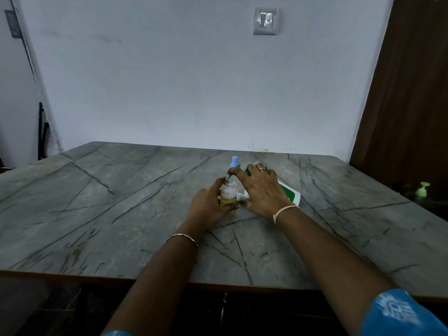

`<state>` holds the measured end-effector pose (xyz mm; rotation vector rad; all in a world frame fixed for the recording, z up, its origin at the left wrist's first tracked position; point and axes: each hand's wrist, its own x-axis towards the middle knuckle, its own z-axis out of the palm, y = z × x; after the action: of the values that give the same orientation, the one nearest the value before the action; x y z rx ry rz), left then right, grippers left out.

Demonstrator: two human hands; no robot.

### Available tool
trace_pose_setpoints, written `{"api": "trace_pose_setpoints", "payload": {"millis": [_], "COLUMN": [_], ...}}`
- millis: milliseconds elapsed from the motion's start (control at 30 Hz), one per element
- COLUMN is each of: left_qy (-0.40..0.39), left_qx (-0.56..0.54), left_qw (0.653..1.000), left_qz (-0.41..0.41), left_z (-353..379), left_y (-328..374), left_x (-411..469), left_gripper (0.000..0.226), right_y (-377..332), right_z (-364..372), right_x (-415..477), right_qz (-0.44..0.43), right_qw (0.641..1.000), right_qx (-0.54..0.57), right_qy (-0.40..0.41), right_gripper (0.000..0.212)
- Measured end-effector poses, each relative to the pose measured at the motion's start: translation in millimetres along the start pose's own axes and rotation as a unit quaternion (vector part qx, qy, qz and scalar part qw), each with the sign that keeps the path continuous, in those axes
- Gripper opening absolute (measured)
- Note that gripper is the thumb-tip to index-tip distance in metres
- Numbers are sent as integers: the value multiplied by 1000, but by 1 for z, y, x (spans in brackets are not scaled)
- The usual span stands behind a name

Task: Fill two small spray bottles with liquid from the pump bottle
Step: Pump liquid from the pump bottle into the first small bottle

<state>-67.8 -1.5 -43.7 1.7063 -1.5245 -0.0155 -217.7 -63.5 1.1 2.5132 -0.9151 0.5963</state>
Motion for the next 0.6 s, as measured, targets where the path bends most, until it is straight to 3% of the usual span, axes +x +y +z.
{"api": "trace_pose_setpoints", "payload": {"millis": [600], "left_qy": [1], "left_qx": [3], "left_qw": [1000], "left_qz": [4], "left_z": [-1], "left_y": [3], "left_x": [-1], "left_gripper": [82], "right_y": [1], "right_z": [0], "right_x": [0], "right_qz": [-2], "right_qw": [1000], "right_qx": [3], "right_qy": [-1], "right_gripper": [80]}}
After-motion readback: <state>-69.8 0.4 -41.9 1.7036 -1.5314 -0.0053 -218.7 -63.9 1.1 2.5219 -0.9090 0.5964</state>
